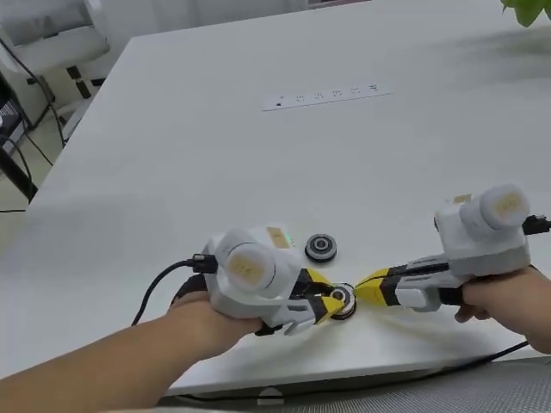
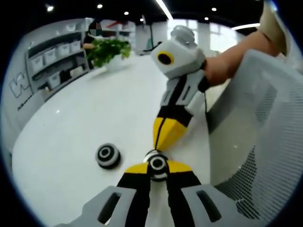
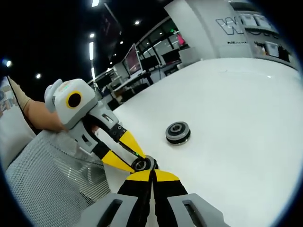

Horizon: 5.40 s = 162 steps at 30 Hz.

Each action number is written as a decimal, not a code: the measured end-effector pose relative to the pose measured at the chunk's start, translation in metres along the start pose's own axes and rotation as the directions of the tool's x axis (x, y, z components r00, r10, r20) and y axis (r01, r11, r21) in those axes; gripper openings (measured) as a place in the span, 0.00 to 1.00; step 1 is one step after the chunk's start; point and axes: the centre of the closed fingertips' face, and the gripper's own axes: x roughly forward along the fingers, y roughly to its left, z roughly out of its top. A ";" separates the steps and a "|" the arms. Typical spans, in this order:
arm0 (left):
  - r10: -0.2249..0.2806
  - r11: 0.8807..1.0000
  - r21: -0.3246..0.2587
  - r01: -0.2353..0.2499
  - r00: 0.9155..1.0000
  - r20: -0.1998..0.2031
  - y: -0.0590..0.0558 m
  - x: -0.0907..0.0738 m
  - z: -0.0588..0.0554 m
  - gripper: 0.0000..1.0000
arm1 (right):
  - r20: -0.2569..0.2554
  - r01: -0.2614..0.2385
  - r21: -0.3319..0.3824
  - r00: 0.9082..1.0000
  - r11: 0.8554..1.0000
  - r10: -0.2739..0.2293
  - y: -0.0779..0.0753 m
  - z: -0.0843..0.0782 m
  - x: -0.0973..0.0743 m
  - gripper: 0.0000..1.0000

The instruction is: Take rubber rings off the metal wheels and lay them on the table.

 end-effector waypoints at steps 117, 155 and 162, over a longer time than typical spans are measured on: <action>0.152 0.982 -0.124 -0.143 0.986 0.066 0.050 -0.129 -0.022 0.55 | -0.183 -0.072 -0.215 0.983 0.974 0.033 0.022 0.033 0.061 0.15; 0.001 0.999 -0.053 0.003 0.997 0.075 0.024 -0.069 0.011 0.53 | -0.005 -0.033 -0.195 0.999 0.980 0.033 0.014 0.018 -0.011 0.28; -0.032 0.998 -0.047 0.035 0.998 0.063 0.016 -0.051 0.012 0.50 | -0.025 -0.034 -0.222 0.999 0.974 0.029 0.011 0.006 -0.012 0.28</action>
